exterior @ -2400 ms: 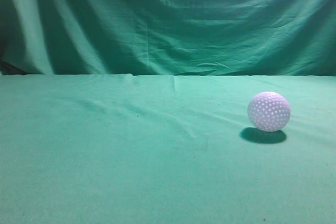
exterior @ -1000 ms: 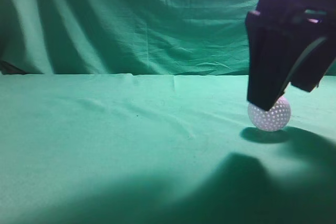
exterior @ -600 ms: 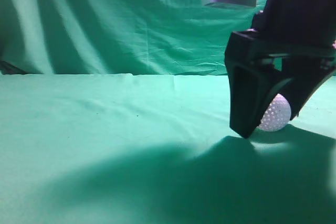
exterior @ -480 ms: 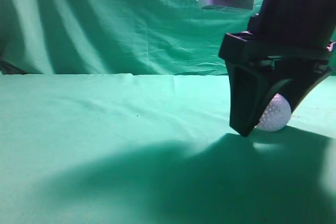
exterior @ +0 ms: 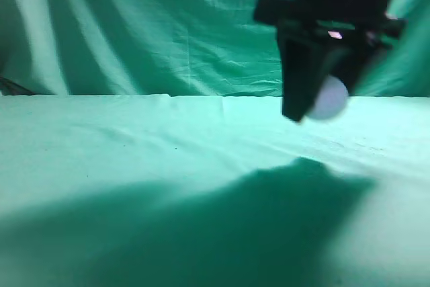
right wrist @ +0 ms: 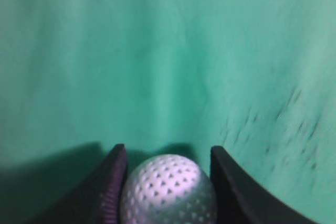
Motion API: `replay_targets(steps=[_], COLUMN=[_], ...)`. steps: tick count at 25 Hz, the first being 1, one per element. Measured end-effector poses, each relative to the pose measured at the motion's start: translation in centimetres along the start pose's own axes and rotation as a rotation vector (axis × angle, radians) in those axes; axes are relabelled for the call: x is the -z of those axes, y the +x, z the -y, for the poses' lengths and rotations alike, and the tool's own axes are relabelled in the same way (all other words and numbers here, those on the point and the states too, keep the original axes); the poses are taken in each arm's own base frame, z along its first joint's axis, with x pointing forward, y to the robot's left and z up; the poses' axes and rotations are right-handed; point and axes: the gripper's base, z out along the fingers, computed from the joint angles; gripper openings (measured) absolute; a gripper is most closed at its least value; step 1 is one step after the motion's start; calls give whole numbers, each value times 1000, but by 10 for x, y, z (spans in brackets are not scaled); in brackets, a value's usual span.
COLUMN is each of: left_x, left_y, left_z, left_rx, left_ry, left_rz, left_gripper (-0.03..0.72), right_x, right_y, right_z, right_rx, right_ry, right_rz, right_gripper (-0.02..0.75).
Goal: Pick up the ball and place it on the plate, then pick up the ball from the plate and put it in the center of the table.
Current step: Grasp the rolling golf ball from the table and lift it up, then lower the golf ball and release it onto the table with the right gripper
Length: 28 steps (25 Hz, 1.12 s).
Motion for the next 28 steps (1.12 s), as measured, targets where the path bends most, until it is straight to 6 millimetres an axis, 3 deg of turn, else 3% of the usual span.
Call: replay_targets(steps=[7,11,14,20,24,28], left_x=[0,0,2,5,5,5], left_y=[0,0,0,0,0,0], left_z=[0,0,0,1,1,1], left_rx=[0,0,-2,-5,-5,-5], left_ry=[0,0,-4,-11,-11,-11], left_rz=[0,0,11,29,29,29], left_gripper=[0,0,0,0,0,0], right_x=[53,61,48,-4,-31,-46], right_y=[-60,-94,-117,-154,-168,-173], right_z=[6,2,-8,-33,-40,-41], right_rx=[8,68,125,193,197,196], right_ry=[17,24,17,-10,-29,-31], right_rz=[160,237,250,221,207,212], right_gripper=[326,326,326,326,326,326])
